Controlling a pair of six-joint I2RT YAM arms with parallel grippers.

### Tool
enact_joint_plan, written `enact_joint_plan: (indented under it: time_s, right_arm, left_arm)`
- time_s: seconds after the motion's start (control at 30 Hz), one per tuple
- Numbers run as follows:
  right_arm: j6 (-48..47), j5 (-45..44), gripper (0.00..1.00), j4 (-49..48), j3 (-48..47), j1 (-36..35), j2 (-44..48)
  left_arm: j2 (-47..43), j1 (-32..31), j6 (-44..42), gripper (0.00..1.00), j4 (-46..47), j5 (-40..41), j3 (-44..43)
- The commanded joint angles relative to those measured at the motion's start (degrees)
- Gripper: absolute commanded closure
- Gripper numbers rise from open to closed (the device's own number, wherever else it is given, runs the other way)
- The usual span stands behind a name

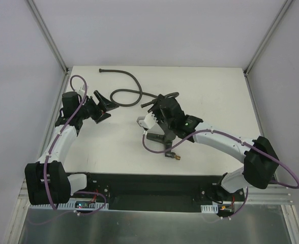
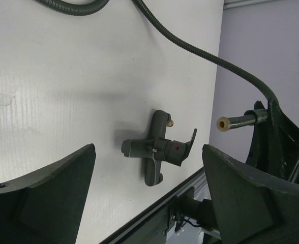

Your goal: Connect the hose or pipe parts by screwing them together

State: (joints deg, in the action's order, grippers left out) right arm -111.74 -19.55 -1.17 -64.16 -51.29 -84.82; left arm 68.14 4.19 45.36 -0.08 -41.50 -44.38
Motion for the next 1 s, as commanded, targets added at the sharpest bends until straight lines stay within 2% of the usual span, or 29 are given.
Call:
enact_joint_plan:
  time_s: [0.0,0.07,0.2,0.37,0.57,0.63,0.97]
  right_arm:
    - [-23.07,0.64,0.87,-19.86,5.51,-1.27,1.24]
    - [-24.91,0.92,0.83,-22.72,6.59,-1.36,0.36]
    - [-27.73,0.30,0.83,-28.61,8.17,-2.67,-0.96]
    - [-28.26,0.48,0.85,-29.42,7.91,-5.05,-0.35]
    - [-23.35,0.83,0.86,-28.80,6.42,-6.54,0.79]
    - [-21.25,0.83,0.85,-28.45,6.77,-6.63,0.97]
    - [-12.89,1.36,0.86,-25.90,7.12,-7.42,2.55]
  left_arm:
    - [-0.02,0.03,-1.77,0.16,2.61,-3.15,-0.80]
    - [-0.11,0.03,-0.99,0.16,4.90,-6.29,-0.18]
    - [0.59,-1.10,-0.10,0.16,11.58,-12.27,-0.35]
    - [3.05,-2.95,2.18,0.16,19.66,-16.68,-2.64]
    - [5.60,-7.60,1.65,0.17,21.95,-16.60,-4.49]
    - [6.21,-8.31,2.97,0.18,24.85,-17.04,-3.79]
    - [7.62,-11.21,4.12,0.25,26.70,-16.95,-1.67]
